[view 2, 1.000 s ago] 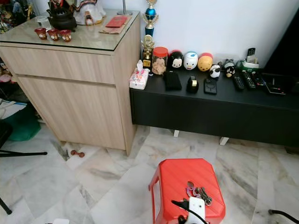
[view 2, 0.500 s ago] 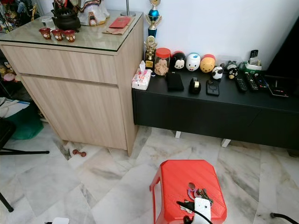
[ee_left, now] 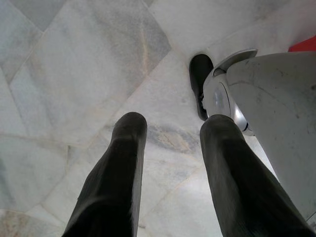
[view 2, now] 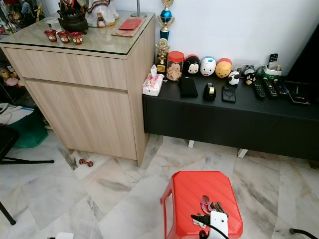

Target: Hang keys on a hook

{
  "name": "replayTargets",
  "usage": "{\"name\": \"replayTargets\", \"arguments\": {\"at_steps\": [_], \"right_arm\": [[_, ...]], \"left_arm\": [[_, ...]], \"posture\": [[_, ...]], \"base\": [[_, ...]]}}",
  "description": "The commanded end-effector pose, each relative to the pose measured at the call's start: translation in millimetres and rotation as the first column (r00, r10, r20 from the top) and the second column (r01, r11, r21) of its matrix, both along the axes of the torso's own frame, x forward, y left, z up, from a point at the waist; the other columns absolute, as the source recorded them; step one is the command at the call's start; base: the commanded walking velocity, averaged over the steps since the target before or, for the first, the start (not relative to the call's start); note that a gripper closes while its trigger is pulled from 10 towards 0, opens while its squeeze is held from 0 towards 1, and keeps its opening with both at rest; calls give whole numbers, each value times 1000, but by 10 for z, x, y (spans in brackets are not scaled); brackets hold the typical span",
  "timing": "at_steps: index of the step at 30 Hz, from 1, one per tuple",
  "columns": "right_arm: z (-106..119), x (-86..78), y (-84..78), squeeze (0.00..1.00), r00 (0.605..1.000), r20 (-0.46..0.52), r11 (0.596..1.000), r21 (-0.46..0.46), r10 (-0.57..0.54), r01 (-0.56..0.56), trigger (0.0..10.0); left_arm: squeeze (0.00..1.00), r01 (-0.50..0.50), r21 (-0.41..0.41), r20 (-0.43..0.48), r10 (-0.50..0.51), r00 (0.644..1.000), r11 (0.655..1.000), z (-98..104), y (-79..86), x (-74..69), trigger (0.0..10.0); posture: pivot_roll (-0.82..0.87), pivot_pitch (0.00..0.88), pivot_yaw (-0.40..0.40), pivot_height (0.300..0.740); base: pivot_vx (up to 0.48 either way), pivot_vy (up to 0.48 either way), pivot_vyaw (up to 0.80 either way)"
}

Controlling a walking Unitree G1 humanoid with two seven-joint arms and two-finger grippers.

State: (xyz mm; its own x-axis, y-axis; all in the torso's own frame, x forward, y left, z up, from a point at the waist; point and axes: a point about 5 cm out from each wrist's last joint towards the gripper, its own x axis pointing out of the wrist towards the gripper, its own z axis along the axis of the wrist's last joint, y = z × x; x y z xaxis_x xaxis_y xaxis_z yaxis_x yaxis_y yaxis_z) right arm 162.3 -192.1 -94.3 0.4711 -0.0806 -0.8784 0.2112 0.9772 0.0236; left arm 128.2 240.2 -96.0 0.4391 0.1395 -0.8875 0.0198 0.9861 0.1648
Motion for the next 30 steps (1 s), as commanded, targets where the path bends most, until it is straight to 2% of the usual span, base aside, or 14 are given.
{"name": "replayTargets", "arguments": {"at_steps": [1, 6, 9, 15, 19, 26, 30], "right_arm": [[20, 34, -36, 0, 1000, 16, 1000, -9, -11, 11, 10000], [33, 36, -113, 0, 1000, 21, 999, -28, -17, 18, 10000], [25, -52, -257, 0, 999, 11, 998, -46, -36, 36, 10000], [14, -255, -516, 0, 999, -17, 997, -67, -41, 40, 10000], [35, -291, -620, 0, 998, -2, 996, -66, -64, 64, 10000], [41, -295, -640, 0, 998, 3, 996, -63, -60, 60, 10000], [30, -294, -598, 0, 998, 10, 997, -47, -60, 61, 10000]], "left_arm": [[0, -1, 5, -5, 1, 1000, 1000, -4, 8, -17, 10000], [0, 1, 7, -4, -1, 1000, 1000, -3, 8, -16, 10000], [0, 3, 8, -5, -3, 1000, 1000, -4, 8, -18, 10000], [0, 11, 20, -9, -11, 1000, 1000, -4, 14, -22, 10000], [0, 8, 19, -8, -8, 1000, 1000, -5, 14, -27, 10000], [0, 6, 17, -8, -6, 1000, 1000, -6, 13, -29, 10000], [0, 3, 17, -7, -3, 1000, 1000, -4, 17, -27, 10000]], "posture": [[-28, 0, -48, 740], [-27, 0, -47, 740], [-24, 0, -47, 740], [-21, 0, -48, 740], [-17, 0, -50, 740], [-13, 0, -52, 740], [-18, 0, -52, 740]], "base": [[289, 0, 0], [308, 0, 0], [308, 0, 0], [201, 0, -641], [0, 0, -459], [0, 0, 0], [0, 0, 0]]}}
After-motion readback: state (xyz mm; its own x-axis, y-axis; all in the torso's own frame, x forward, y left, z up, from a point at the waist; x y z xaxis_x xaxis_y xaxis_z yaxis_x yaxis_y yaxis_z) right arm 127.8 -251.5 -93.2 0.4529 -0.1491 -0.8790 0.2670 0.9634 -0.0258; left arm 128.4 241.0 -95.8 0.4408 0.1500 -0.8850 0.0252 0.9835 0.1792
